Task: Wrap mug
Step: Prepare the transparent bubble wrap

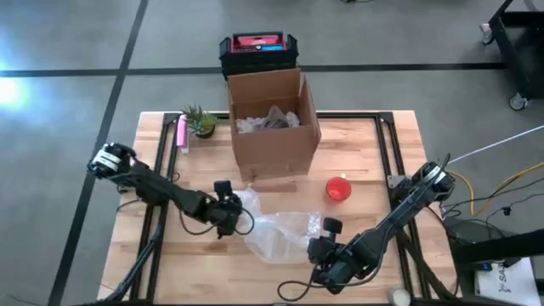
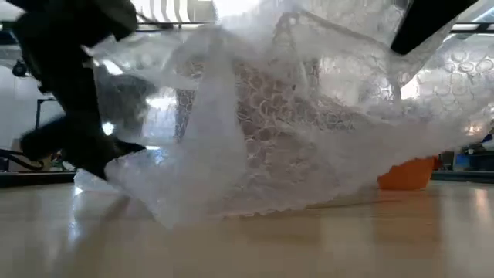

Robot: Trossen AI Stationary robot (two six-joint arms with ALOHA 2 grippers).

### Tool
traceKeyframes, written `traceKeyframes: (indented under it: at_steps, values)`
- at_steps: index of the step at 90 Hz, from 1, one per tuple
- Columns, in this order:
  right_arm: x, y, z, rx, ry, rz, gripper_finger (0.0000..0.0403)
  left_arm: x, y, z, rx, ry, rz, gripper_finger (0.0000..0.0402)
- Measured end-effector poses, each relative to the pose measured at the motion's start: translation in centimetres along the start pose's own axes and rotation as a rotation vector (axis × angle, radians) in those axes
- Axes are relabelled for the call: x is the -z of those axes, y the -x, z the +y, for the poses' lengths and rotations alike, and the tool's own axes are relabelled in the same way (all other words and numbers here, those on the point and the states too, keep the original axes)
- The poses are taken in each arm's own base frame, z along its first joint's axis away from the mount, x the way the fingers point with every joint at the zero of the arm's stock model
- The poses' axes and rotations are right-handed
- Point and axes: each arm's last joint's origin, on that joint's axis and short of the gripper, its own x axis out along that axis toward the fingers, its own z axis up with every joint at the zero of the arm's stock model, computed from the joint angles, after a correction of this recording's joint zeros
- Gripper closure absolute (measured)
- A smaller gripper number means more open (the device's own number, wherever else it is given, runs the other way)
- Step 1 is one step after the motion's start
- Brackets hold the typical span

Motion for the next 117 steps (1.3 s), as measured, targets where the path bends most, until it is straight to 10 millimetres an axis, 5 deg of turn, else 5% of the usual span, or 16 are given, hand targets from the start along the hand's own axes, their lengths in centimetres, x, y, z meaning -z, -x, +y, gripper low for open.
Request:
traceKeyframes:
  at_steps: [18,29,46,62,73,91,105,117]
  values:
    - [0.5,-0.4,-0.1,0.007,-0.014,0.008,0.0403,-1.7,1.1,-0.2,0.094,0.036,0.08,0.0376]
    - [0.6,-0.3,0.0,0.007,-0.028,0.013,0.0403,-3.3,5.5,-0.2,0.191,0.103,0.183,0.0379]
    - [1.1,-0.2,-0.5,0.041,-0.064,0.07,0.0403,-5.2,15.4,0.7,0.369,0.227,0.227,0.0397]
    - [1.7,-0.1,-1.2,0.112,-0.151,0.123,0.0403,-3.2,20.8,2.7,0.438,0.438,0.332,0.04]
    - [2.3,-0.3,-1.5,0.136,-0.217,0.164,0.0403,-0.6,20.6,3.2,0.397,0.488,0.391,0.04]
    - [3.7,-1.5,-2.1,0.184,-0.267,0.206,0.0403,1.8,17.1,2.2,0.407,0.514,0.34,0.0382]
    - [4.6,-2.1,-2.4,0.198,-0.279,0.262,0.0398,3.5,14.8,1.2,0.442,0.509,0.389,0.032]
    - [4.7,-2.1,-2.5,0.188,-0.27,0.303,0.0359,3.8,14.7,1.5,0.509,0.524,0.496,0.0248]
